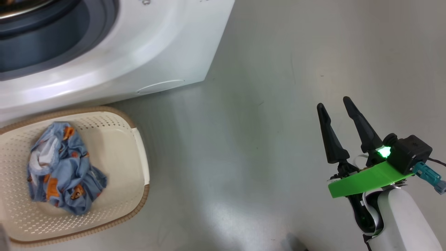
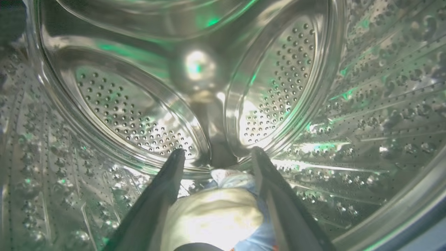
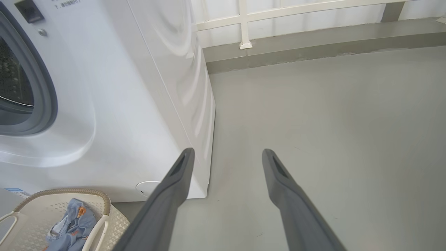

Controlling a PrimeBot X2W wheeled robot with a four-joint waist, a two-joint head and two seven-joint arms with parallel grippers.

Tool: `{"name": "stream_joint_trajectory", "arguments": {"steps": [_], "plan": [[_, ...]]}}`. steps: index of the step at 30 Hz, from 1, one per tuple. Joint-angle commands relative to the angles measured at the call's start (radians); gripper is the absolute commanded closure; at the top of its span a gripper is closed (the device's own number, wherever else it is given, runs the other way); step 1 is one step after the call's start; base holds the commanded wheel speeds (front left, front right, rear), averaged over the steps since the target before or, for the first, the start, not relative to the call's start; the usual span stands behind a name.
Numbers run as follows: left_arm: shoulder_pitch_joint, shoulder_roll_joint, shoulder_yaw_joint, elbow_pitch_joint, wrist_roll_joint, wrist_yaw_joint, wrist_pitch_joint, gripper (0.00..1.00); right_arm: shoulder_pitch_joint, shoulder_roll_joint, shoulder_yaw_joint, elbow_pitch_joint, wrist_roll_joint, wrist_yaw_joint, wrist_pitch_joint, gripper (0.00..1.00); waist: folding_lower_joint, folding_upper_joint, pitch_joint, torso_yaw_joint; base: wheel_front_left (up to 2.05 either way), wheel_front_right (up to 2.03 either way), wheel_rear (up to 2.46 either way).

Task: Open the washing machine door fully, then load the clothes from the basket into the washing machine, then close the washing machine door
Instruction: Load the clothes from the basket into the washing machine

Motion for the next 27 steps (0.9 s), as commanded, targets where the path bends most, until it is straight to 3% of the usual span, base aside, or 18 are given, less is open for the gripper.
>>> {"name": "stream_joint_trajectory", "arguments": {"steps": [1, 17, 27], "plan": [[0.029, 0.035, 0.030, -0.008, 0.007, -0.008, -0.005, 0.00, -0.005, -0.009, 0.019, -0.024, -0.010, 0.002, -0.005, 0.00, 0.0000, 0.0000, -0.003, 0.007, 0.00, 0.00, 0.00], [0.203, -0.098, 0.114, -0.042, 0.020, -0.025, -0.005, 0.00, -0.006, -0.051, 0.007, -0.013, -0.015, 0.002, -0.005, 0.00, 0.0000, 0.0000, -0.069, 0.079, 0.00, 0.00, 0.00], [0.463, -0.181, 0.112, -0.177, 0.042, -0.027, -0.005, 0.00, 0.043, -0.090, -0.004, 0.014, -0.006, 0.002, -0.005, 0.00, 0.0000, 0.0000, -0.193, 0.141, 0.00, 0.00, 0.00]]}}
